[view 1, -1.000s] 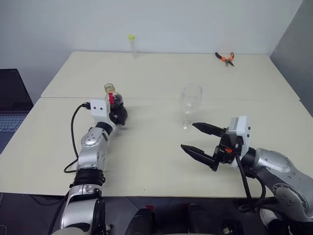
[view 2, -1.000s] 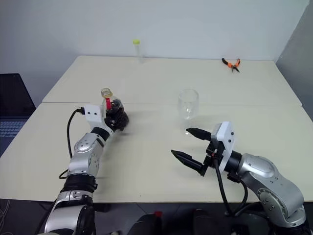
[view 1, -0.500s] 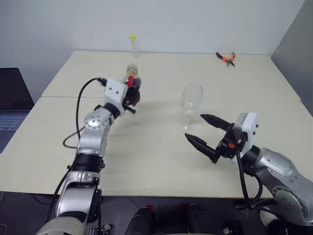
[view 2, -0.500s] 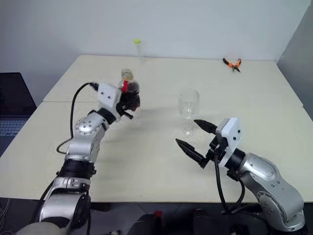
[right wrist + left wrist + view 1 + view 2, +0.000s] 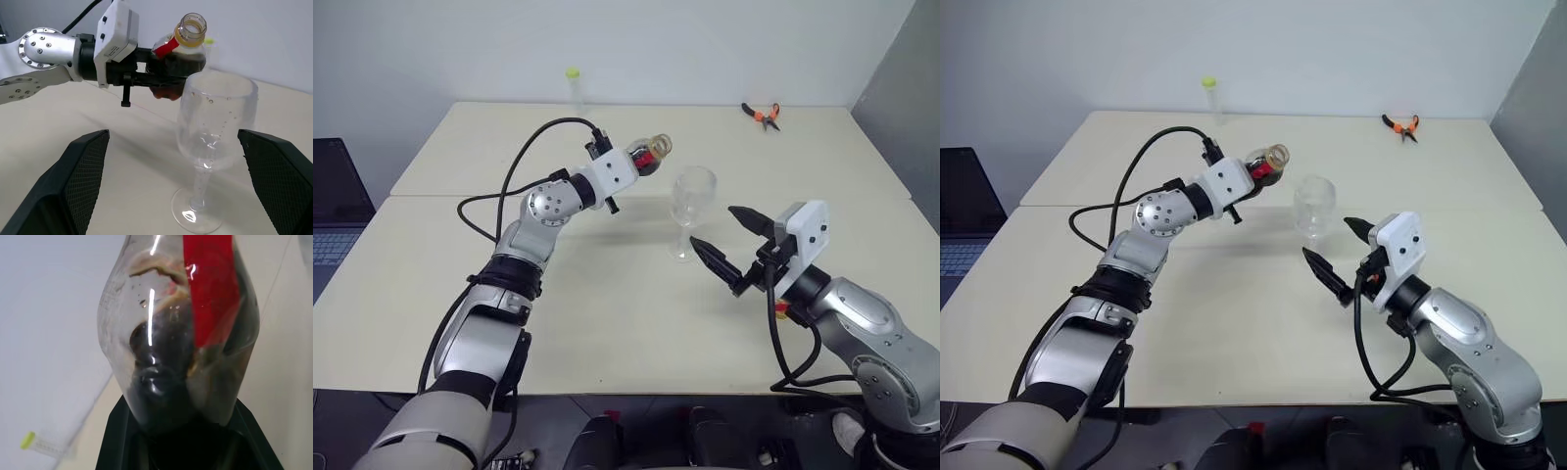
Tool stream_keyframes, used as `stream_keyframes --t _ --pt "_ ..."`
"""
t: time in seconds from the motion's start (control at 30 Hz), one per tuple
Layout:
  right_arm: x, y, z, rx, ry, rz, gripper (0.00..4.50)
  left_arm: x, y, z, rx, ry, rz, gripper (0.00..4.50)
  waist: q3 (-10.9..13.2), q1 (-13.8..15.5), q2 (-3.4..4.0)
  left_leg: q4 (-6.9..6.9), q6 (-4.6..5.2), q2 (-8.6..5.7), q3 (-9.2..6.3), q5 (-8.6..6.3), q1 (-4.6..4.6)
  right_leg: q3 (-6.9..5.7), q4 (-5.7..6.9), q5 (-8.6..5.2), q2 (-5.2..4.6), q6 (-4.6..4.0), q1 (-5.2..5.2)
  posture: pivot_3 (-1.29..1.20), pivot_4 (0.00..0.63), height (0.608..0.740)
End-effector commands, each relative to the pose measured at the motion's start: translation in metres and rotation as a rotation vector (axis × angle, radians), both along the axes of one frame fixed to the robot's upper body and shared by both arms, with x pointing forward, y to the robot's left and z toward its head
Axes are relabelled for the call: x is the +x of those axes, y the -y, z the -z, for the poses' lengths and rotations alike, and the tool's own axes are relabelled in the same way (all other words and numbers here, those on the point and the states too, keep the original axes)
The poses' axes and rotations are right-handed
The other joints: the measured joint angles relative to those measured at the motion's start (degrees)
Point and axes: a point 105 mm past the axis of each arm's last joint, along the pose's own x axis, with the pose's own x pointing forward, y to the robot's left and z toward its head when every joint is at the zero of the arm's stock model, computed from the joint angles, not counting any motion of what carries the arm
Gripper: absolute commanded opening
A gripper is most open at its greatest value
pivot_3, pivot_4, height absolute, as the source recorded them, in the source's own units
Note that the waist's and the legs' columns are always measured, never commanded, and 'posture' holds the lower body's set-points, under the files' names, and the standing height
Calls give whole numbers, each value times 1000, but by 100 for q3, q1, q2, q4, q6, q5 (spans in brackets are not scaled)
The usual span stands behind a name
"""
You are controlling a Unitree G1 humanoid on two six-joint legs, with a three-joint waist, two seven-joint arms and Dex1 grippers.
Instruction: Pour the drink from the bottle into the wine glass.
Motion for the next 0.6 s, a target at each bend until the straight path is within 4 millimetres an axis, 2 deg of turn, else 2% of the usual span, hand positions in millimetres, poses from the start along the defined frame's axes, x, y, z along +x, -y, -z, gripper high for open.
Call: stream_keyframes --t 0.03,0.3,0.6 --pt "0 -1 -9 -6 53 22 4500 -1 11 -32 32 159 36 774 1 5 -1 0 1 0 -1 -1 0 -1 0 0 0 0 0 0 150 740" --pt "13 -3 0 -11 52 85 4500 2 21 -52 111 333 31 773 1 3 -2 1 2 -4 1 -1 -3 0 2 -1 0 1 -4 0 150 740" --pt "22 -5 -1 12 53 117 4500 1 24 -60 198 457 41 773 1 -4 -1 1 2 -4 2 -1 -3 2 6 -1 1 2 -8 0 150 740"
